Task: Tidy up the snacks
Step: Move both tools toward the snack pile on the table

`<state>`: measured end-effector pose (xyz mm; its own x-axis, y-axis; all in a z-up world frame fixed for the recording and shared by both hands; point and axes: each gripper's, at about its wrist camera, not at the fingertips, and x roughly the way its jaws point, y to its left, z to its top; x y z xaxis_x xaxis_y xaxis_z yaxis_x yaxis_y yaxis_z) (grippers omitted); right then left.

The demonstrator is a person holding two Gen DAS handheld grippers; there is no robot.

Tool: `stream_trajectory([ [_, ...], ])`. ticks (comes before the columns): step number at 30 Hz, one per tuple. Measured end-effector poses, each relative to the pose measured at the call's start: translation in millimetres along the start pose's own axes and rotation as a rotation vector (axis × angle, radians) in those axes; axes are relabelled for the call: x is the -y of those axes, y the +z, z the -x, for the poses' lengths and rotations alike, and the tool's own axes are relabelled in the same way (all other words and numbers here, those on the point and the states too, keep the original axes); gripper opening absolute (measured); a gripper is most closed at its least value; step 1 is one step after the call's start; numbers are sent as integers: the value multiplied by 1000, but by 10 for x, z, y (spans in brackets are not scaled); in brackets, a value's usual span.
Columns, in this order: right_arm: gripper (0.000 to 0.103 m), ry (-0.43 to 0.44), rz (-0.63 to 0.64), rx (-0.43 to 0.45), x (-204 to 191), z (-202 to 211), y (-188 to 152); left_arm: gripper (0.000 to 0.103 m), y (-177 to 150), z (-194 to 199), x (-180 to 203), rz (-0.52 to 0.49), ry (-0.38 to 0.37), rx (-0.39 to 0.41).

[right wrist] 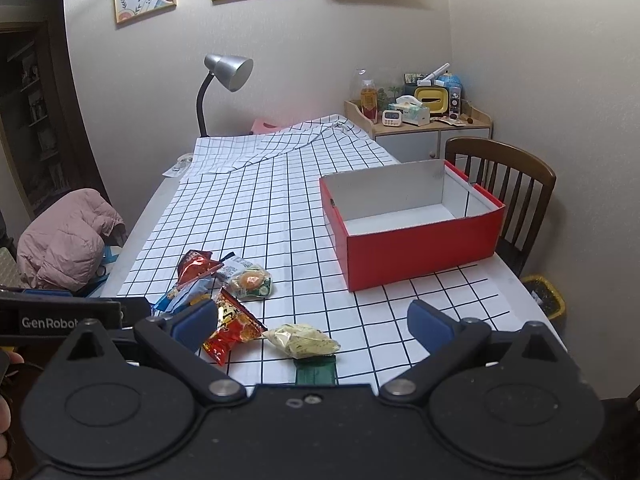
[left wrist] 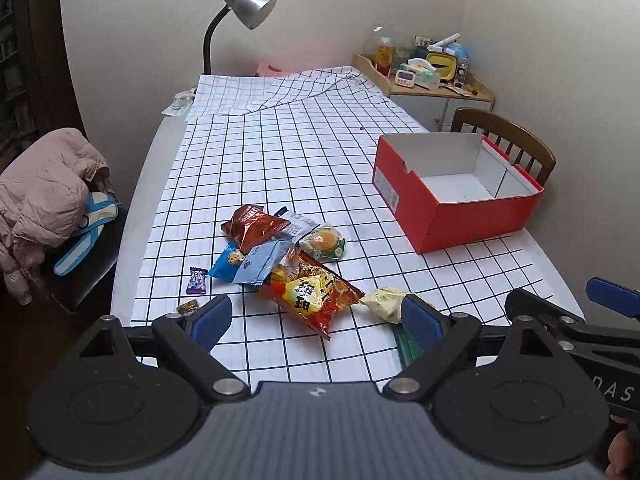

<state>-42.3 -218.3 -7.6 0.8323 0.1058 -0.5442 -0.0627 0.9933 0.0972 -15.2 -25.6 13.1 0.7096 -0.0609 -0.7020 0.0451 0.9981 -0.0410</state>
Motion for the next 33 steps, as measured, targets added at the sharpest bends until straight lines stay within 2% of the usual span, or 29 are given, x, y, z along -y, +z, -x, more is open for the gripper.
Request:
stream_trajectory([
  [33, 101, -15, 0, 76, -14, 231, -38, 92, -35, 190, 38, -4, -30, 61],
])
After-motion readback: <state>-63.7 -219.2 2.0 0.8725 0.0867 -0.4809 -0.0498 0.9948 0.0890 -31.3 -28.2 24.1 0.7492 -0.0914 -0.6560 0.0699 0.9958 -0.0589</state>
